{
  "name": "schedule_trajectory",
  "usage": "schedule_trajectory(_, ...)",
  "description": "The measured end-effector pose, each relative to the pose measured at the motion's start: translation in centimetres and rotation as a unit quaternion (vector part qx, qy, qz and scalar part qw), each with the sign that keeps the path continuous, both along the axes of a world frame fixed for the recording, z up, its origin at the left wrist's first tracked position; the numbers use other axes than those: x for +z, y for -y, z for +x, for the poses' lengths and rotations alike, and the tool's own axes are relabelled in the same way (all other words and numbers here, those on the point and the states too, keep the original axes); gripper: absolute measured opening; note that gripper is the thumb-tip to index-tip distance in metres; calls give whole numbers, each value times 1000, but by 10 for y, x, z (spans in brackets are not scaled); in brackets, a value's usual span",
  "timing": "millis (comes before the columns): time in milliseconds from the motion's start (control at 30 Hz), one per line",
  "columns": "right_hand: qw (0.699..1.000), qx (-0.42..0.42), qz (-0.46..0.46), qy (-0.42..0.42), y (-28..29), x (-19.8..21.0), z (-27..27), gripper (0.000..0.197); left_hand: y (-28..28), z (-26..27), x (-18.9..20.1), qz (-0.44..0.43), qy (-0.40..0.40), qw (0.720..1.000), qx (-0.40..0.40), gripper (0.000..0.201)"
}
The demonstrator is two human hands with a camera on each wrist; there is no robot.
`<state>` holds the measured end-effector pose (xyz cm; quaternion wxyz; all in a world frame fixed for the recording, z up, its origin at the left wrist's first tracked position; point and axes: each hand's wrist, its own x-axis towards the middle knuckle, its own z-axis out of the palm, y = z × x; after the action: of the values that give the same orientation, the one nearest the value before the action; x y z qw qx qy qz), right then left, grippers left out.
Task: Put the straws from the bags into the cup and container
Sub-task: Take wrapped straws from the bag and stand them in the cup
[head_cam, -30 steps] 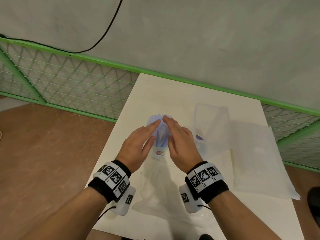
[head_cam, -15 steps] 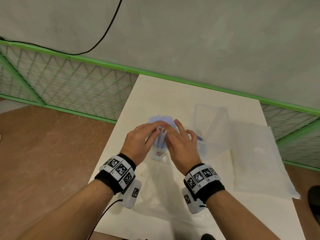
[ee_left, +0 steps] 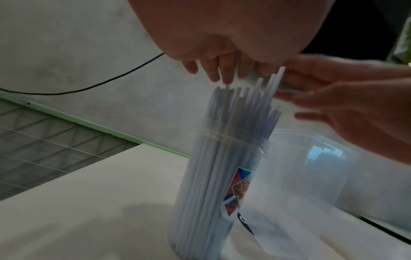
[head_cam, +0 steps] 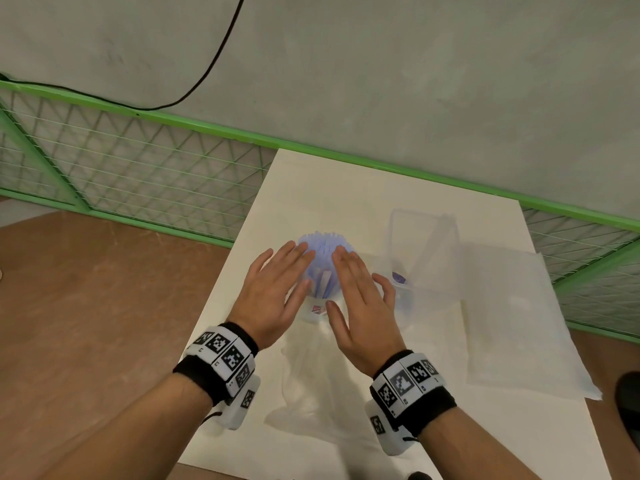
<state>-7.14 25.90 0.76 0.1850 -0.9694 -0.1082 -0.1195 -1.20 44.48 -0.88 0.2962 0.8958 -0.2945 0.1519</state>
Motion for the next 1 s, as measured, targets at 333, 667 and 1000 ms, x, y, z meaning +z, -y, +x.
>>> schedule_trajectory(333,998,41,-43,14,6,-3,2,59,-3,-20,-10,133,18,991,-16,53)
schedule_trajectory(667,997,71,5,26,20,-4,13,63,-2,-18,-5,36,-27,999,11,52)
schedule_trajectory(1000,996,54,32,-65,18,0,24,69,-6,-14,-4,38,-44,998,-4,51)
